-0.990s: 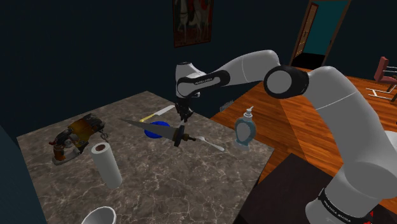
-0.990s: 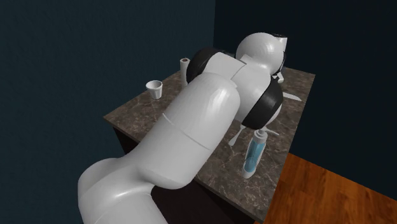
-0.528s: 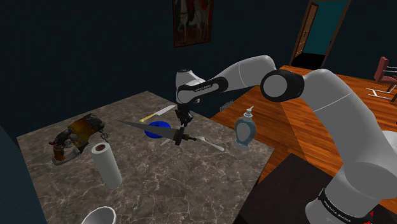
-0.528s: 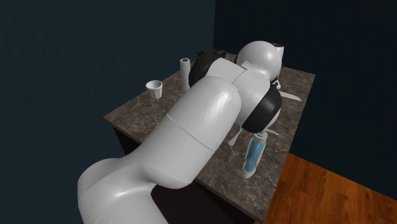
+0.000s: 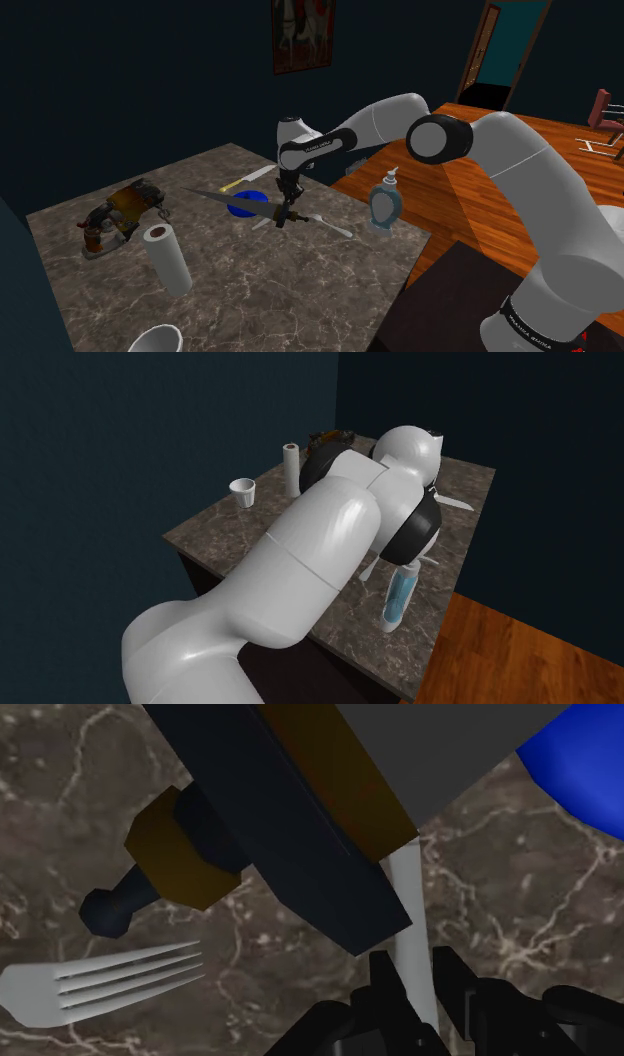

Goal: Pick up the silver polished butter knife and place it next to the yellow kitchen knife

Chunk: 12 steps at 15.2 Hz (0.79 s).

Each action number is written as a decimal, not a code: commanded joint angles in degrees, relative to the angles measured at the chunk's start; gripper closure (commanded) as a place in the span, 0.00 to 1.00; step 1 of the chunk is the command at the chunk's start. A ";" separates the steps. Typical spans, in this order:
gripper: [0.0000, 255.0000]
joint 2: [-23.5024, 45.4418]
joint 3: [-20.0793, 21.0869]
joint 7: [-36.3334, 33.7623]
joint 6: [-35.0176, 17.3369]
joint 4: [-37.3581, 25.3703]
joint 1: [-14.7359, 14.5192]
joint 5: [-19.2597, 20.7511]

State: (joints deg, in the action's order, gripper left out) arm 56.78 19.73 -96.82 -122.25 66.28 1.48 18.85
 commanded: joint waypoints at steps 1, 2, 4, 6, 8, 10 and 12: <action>1.00 0.09 -0.01 0.02 0.01 -0.07 -0.02 0.01; 1.00 0.09 -0.01 0.02 0.01 -0.07 -0.02 0.01; 0.00 0.08 -0.01 0.01 0.01 -0.06 -0.02 0.01; 0.00 0.08 0.00 0.01 0.01 -0.06 -0.02 0.01; 0.00 0.08 0.00 0.01 0.01 -0.06 -0.02 0.01; 0.00 -1.19 0.25 0.09 0.95 0.27 0.17 -0.23; 0.00 -3.56 0.75 0.27 3.01 0.59 0.51 -0.72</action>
State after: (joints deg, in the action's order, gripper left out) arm 54.64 20.22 -96.56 -119.90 66.03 1.71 18.34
